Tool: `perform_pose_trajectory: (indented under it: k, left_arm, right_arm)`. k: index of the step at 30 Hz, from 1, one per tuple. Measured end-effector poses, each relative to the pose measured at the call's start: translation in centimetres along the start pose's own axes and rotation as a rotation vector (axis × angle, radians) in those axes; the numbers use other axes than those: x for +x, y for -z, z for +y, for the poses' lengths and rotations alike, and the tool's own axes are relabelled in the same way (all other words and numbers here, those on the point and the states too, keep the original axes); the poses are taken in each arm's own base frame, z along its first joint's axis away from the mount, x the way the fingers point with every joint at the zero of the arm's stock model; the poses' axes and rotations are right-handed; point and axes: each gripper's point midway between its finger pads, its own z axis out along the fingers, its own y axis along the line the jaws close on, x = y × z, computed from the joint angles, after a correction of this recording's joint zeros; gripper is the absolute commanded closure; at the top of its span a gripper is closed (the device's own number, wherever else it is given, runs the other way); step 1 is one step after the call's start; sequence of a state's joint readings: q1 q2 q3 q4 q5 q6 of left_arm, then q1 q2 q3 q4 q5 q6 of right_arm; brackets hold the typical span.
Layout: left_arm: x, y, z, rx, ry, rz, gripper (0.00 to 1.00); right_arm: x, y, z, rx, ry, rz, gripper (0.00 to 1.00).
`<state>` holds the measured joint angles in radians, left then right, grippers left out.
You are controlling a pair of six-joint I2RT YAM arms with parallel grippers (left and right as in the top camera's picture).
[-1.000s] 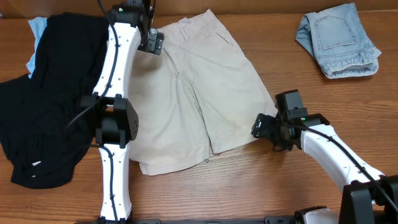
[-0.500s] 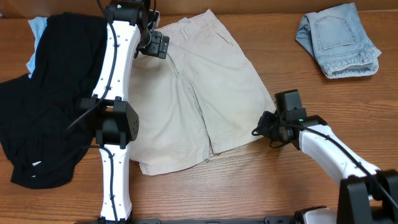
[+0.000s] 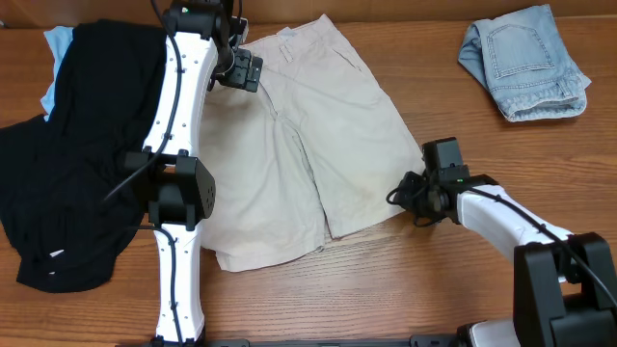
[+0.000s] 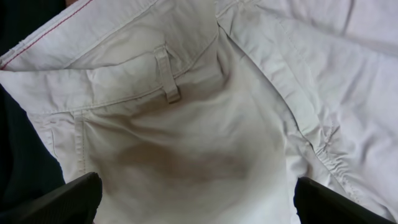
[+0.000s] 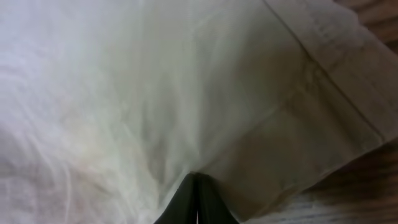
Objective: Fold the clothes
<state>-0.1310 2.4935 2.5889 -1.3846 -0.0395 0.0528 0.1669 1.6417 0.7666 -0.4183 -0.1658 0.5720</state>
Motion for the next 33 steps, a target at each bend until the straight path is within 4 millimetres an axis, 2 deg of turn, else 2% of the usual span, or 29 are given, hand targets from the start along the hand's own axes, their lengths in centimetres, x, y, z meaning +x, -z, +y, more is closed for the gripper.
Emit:
perform_pose_trajectory:
  k: [4, 7, 13, 17, 21, 29, 30, 31, 32, 33]
  left_arm:
    - [0.2, 0.0, -0.3, 0.004, -0.005, 0.008, 0.00]
    - [0.4, 0.0, -0.8, 0.007, -0.014, 0.016, 0.00]
    - [0.4, 0.1, -2.8, 0.018, -0.049, 0.020, 0.00]
    - [0.3, 0.2, -4.7, 0.053, -0.076, 0.011, 0.00]
    - [-0.5, 0.4, -7.4, 0.133, -0.101, -0.025, 0.00]
    - [-1.8, 1.3, -13.0, 0.269, -0.167, -0.099, 0.00]
    - [-1.7, 1.3, -13.6, 0.274, -0.178, -0.102, 0.00]
    - [-1.7, 1.4, -14.0, 0.272, -0.185, -0.102, 0.00]
    - [-1.6, 1.3, -14.1, 0.262, -0.191, -0.101, 0.00]
    - [-1.6, 1.3, -14.2, 0.255, -0.194, -0.101, 0.00]
  right_arm:
    - [-1.3, -0.2, -0.3, -0.035, -0.052, -0.003, 0.96]
    - [-2.9, -0.1, -1.5, -0.049, -0.115, -0.020, 0.96]
    - [-6.7, 1.1, -6.4, -0.041, -0.279, -0.088, 0.96]
    - [-9.0, 2.0, -9.1, -0.038, -0.341, -0.140, 0.96]
    - [-11.3, 2.2, -9.9, -0.036, -0.338, -0.215, 0.96]
    - [-14.8, 2.7, -9.1, -0.068, -0.288, -0.356, 0.96]
    - [-14.9, 2.8, -9.1, -0.069, -0.285, -0.361, 0.91]
    - [-14.8, 2.8, -9.1, -0.068, -0.285, -0.357, 0.74]
    - [-14.6, 2.7, -9.1, -0.067, -0.279, -0.343, 0.50]
    - [-14.4, 2.7, -8.9, -0.069, -0.266, -0.325, 0.41]
